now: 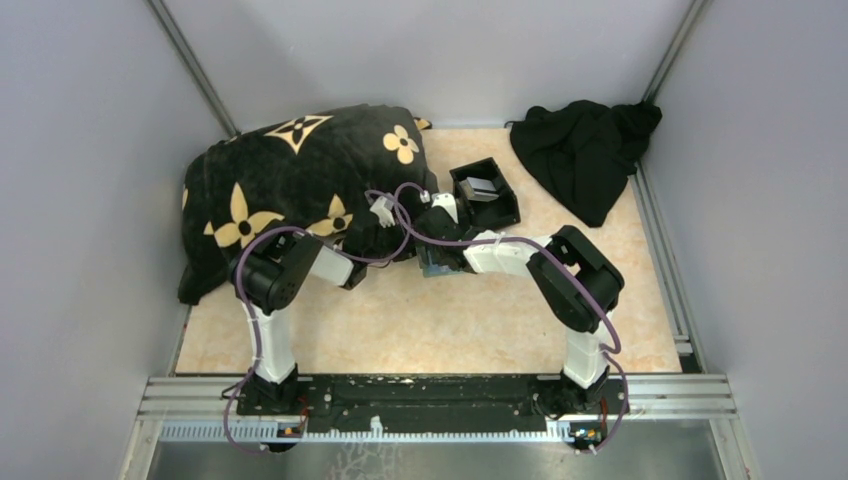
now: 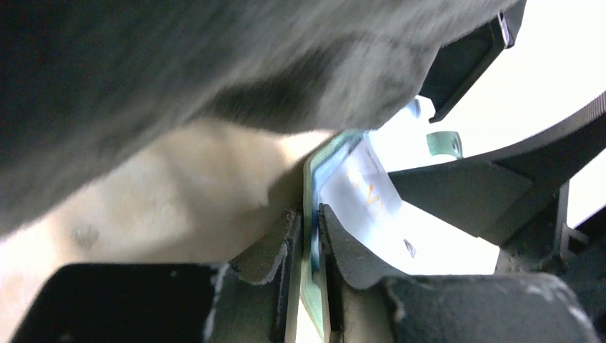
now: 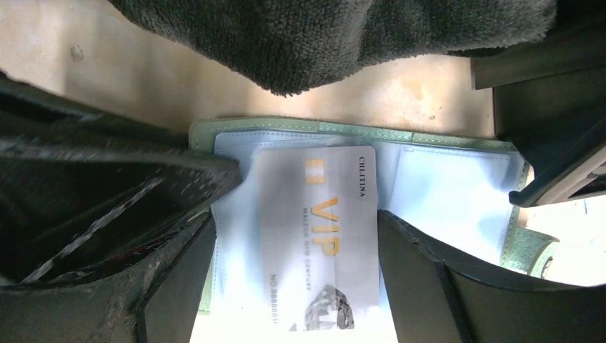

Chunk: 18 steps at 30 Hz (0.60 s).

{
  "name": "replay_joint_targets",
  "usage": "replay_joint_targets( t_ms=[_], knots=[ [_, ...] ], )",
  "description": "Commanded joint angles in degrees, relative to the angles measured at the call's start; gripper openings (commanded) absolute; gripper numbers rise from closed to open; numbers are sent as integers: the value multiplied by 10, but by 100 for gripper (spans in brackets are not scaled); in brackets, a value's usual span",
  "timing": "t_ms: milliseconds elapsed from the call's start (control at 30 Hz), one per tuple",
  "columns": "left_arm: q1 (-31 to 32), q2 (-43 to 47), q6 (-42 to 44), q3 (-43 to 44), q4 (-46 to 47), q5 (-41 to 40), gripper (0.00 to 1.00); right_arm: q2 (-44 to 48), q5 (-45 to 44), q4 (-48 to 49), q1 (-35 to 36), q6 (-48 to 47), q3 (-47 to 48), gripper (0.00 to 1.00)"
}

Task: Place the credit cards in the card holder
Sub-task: Insert the credit card into the card holder.

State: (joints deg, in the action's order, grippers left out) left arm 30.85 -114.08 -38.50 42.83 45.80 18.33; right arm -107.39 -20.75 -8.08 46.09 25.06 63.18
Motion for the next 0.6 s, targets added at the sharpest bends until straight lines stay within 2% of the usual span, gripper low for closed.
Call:
replay_joint_targets(
  t_ms=[0,333,567],
  knots=[
    [14,-40,-37,-99,-200,118,25,-73,101,-46,20,61,-28,81],
    [-9,-38,-97,-148,-78,173,28,-65,102,-40,20,61,-32,78],
    [-11,-46,-109,-159,-47,181,28,-61,101,-39,23,58,-30,74]
  ],
)
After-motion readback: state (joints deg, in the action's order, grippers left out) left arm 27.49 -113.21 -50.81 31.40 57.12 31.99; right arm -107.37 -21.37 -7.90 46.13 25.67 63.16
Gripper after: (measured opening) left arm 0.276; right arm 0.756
